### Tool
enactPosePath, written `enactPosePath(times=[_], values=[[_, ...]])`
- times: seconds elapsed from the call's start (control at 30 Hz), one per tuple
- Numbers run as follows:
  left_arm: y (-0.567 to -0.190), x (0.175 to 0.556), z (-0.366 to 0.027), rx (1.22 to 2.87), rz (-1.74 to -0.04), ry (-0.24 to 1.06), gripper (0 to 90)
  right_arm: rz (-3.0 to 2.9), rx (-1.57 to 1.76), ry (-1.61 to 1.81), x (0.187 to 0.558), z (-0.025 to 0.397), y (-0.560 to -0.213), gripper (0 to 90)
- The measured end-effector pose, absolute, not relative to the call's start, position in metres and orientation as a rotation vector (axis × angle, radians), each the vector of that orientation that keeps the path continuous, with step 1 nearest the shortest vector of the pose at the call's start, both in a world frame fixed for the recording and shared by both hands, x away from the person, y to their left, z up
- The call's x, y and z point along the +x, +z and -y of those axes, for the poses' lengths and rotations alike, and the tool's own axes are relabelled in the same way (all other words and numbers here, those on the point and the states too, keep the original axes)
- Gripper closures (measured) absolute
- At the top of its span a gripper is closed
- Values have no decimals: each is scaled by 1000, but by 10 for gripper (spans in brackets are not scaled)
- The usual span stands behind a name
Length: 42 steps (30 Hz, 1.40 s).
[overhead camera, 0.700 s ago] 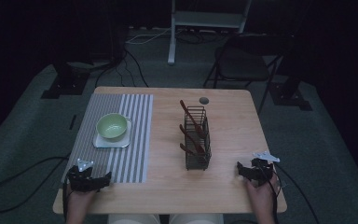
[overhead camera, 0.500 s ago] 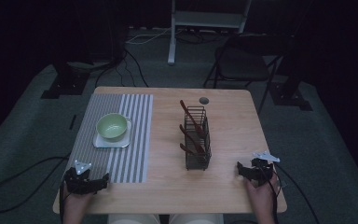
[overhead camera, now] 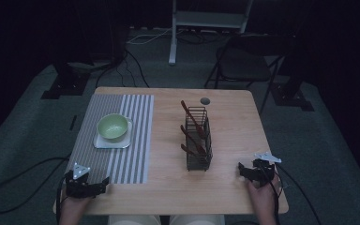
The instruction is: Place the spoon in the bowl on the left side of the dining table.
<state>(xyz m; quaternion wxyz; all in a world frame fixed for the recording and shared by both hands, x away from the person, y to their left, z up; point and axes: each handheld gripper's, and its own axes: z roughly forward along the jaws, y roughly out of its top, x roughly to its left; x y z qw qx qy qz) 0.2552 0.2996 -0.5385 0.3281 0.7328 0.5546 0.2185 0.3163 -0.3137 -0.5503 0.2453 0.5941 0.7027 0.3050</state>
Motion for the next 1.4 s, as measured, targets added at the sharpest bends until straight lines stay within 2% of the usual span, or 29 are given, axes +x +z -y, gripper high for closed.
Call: enactPosePath(times=[0.27,1.4], values=[[-539,257,-289,1963,-1339,441,10,-1918,1621,833,316,314,-550,120],[-511,274,-234,1985,-1109,333,11,-1919,1621,832,316,314,-550,120]])
